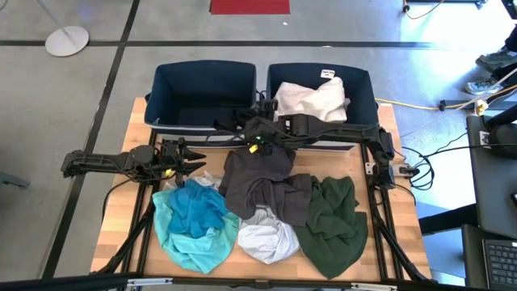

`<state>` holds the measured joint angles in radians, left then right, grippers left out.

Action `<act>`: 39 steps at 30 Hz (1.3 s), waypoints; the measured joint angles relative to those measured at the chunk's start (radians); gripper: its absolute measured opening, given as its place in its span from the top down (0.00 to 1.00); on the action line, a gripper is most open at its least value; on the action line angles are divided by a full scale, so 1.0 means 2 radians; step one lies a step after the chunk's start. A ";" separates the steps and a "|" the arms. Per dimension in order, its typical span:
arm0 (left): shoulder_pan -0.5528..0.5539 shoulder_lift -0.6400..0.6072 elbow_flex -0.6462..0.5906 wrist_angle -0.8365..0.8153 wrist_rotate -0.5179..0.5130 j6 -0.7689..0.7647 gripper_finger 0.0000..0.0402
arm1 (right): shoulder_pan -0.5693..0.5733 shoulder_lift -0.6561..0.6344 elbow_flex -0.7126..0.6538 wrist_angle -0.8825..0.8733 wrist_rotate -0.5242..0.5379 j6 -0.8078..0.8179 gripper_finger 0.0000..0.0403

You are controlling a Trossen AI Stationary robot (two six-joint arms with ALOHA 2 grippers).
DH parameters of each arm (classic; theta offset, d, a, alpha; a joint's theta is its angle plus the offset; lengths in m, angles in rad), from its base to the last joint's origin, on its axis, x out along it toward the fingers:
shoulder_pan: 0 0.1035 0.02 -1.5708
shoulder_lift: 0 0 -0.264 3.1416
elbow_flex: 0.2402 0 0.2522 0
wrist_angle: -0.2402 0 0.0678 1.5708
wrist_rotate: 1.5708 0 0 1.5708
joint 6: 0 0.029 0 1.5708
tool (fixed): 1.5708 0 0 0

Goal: Sort clothes
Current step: Put the black underwear into the left blue laundry bin, then put the gray shorts into the left blue laundry bin

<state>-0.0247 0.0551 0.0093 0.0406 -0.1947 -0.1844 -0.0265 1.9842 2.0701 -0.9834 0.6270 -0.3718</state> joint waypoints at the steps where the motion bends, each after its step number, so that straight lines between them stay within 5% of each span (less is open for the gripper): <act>1: 0.000 0.000 0.000 0.000 0.000 0.001 0.69 | 0.000 0.000 0.000 -0.003 -0.001 -0.003 0.63; 7: 0.000 0.000 0.000 0.000 0.000 0.002 0.69 | 0.000 0.000 0.007 -0.009 0.017 -0.037 0.97; 12: 0.000 0.000 0.000 0.000 0.000 0.002 0.69 | -0.007 -0.001 0.052 0.020 -0.007 -0.040 0.93; 19: 0.000 0.000 0.000 0.000 0.000 0.004 0.69 | -0.054 0.000 0.056 0.176 -0.091 -0.053 0.98; 27: 0.000 0.001 0.000 0.001 0.000 0.002 0.69 | -0.119 0.035 0.053 0.290 -0.199 0.047 0.84; 39: 0.000 0.003 0.000 0.000 0.000 0.001 0.69 | -0.099 0.016 0.111 0.174 -0.218 0.118 0.38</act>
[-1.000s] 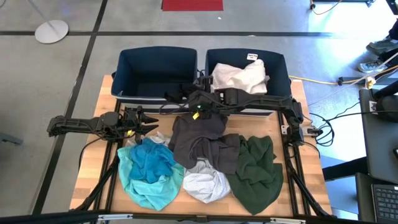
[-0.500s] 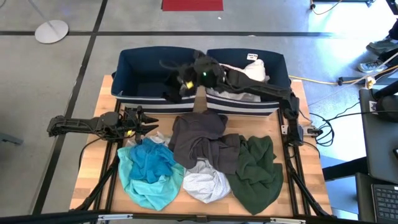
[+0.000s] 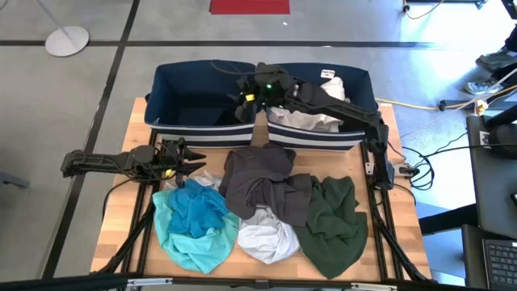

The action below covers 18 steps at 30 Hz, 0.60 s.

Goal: Sort clothes
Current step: Put the gray shorts into the left blue laundry bin

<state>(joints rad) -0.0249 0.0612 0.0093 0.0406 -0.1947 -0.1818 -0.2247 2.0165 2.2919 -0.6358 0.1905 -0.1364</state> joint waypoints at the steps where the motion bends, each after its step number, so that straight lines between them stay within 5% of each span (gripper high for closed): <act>1: 0.000 0.000 0.000 0.000 0.000 0.000 0.69 | 0.009 -0.001 0.018 -0.027 0.000 0.000 0.36; 13: 0.000 0.000 0.000 0.000 0.000 0.000 0.69 | 0.155 -0.059 0.006 -0.306 0.041 0.117 0.29; 18: 0.000 0.001 0.000 0.000 0.000 0.006 0.69 | 0.218 -0.060 -0.051 -0.355 0.058 0.171 0.29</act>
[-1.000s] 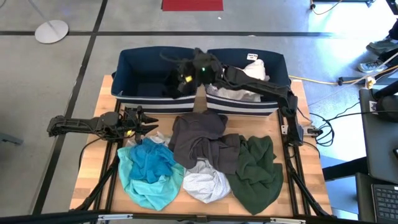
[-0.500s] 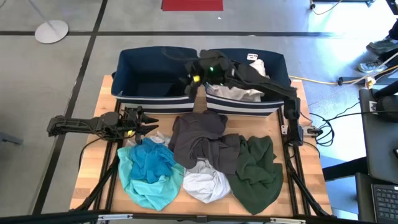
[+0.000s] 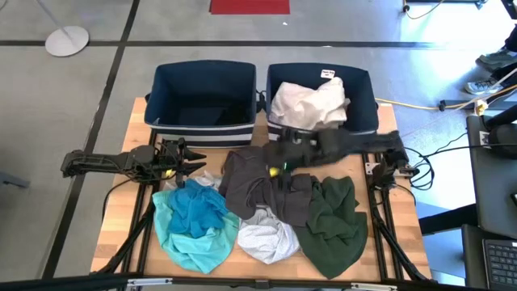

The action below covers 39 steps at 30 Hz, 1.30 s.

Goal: Sort clothes
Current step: Put the gray shorts into the left blue laundry bin

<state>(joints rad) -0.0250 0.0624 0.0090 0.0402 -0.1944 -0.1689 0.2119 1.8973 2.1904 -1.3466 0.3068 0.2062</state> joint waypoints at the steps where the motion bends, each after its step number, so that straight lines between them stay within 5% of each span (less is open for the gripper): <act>1: 0.000 0.000 0.000 0.000 0.000 0.003 0.69 | 0.012 0.001 -0.015 -0.007 0.007 0.008 0.29; 11: 0.000 0.000 0.000 0.000 0.000 0.005 0.69 | 0.058 0.001 -0.203 0.028 0.116 0.086 0.29; 20: 0.000 0.000 0.000 0.000 0.000 0.002 0.69 | 0.025 0.002 -0.266 0.169 0.023 0.021 0.29; 25: 0.000 0.000 0.000 0.000 0.000 0.006 0.69 | 0.002 0.002 -0.266 0.213 0.027 -0.008 0.29; 31: 0.000 0.000 0.000 0.000 0.000 0.006 0.69 | -0.019 0.004 -0.310 0.327 -0.092 -0.027 0.29; 39: 0.000 0.000 0.000 0.000 0.000 0.006 0.69 | -0.019 0.005 -0.421 0.480 -0.032 -0.028 0.29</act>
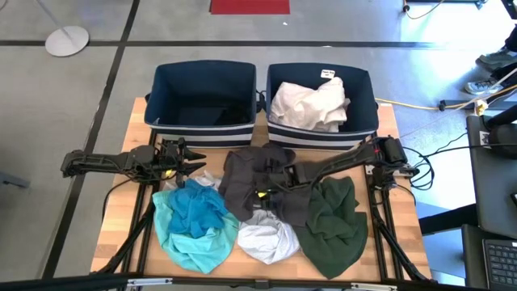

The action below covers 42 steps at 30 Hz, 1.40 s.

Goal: Sort clothes
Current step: Put the gray shorts into the left blue laundry bin

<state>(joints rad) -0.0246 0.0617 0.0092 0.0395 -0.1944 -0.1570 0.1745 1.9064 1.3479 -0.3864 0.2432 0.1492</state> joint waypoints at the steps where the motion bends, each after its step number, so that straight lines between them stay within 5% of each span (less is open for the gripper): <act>1: 0.000 0.000 0.000 0.000 0.000 0.000 0.69 | 0.000 0.000 -0.010 0.013 0.005 0.000 0.29; 7: 0.000 0.000 0.000 0.000 0.000 0.000 0.69 | 0.001 0.000 -0.033 0.022 0.031 0.018 0.39; 16: 0.000 0.000 0.000 0.000 0.000 -0.001 0.69 | 0.001 0.000 -0.034 0.017 0.052 0.013 0.93; 23: 0.000 0.000 0.000 0.000 0.000 0.000 0.69 | 0.001 -0.002 -0.012 -0.005 0.057 0.010 0.87; 42: 0.000 0.000 0.000 0.000 0.000 0.000 0.69 | 0.001 -0.003 0.271 -0.242 0.183 -0.081 0.91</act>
<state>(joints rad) -0.0246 0.0616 0.0090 0.0395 -0.1944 -0.1574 0.1757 1.9003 1.8899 -0.8712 0.6084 -0.0121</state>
